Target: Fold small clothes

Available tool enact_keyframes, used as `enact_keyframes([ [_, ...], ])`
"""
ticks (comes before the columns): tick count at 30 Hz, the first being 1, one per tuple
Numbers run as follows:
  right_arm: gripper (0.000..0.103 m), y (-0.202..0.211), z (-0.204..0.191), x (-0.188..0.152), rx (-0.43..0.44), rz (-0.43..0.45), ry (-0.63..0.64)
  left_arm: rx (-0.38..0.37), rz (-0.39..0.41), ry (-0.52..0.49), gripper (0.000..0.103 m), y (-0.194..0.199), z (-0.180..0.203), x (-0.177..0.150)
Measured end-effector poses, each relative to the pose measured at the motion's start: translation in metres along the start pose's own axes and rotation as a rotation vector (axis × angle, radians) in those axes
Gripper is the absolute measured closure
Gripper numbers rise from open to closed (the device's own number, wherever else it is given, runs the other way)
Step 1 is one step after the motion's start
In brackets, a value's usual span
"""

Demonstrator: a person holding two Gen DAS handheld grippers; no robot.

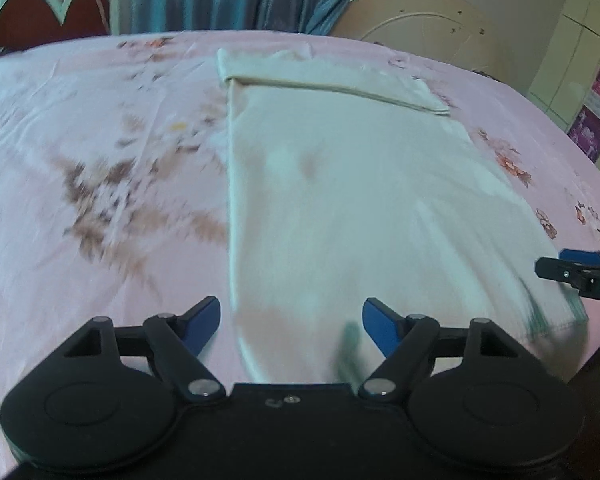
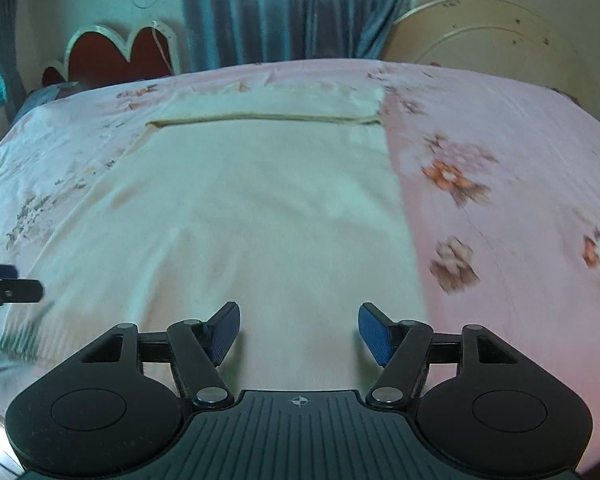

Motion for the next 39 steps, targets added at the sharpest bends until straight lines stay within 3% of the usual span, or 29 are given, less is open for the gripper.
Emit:
enact_keyframes([
  [3,0.038,0.008,0.009,-0.008,-0.027,-0.001,-0.024,-0.027,-0.035,0.038,0.037,0.0,-0.006,-0.013],
  [12,0.038,0.019,0.045,-0.03,-0.147,-0.02,-0.091,-0.076,-0.036,0.076,0.042,0.002,-0.007,-0.025],
  [17,0.038,0.019,0.051,-0.04,-0.131,-0.047,-0.142,-0.107,-0.04,0.089,0.046,0.002,-0.005,-0.028],
  [18,0.038,0.019,0.049,-0.041,-0.127,-0.051,-0.141,-0.109,-0.041,0.092,0.052,0.002,-0.005,-0.028],
  [19,0.044,0.019,0.048,-0.041,-0.124,-0.055,-0.144,-0.114,-0.04,0.097,0.062,0.002,-0.005,-0.028],
  [20,0.057,0.019,0.047,-0.041,-0.108,-0.059,-0.155,-0.12,-0.044,0.1,0.068,0.002,-0.005,-0.028],
  [21,0.061,0.019,0.045,-0.04,-0.093,-0.064,-0.163,-0.124,-0.05,0.102,0.074,0.002,-0.005,-0.028],
  [23,0.084,0.016,0.04,-0.038,-0.066,-0.078,-0.159,-0.138,-0.057,0.104,0.083,0.001,-0.004,-0.028],
  [24,0.087,0.016,0.038,-0.037,-0.058,-0.086,-0.157,-0.152,-0.066,0.104,0.089,0.001,-0.003,-0.028],
  [28,0.096,0.018,0.038,-0.034,-0.037,-0.089,-0.163,-0.182,-0.065,0.113,0.096,0.0,-0.003,-0.025],
  [39,0.097,0.046,0.037,0.016,0.103,0.033,-0.243,-0.22,0.097,0.142,0.097,0.027,-0.008,0.025],
])
Point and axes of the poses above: each gripper's, at about its wrist camera, not at the fingertips, and y roughly against the way its jaws point, z to its right, x to its top, the point moved 5 cm from there along -y, roughly the way its jaws point, and after that the axes turned 3 degrees about -y, right-handed, at the moved point
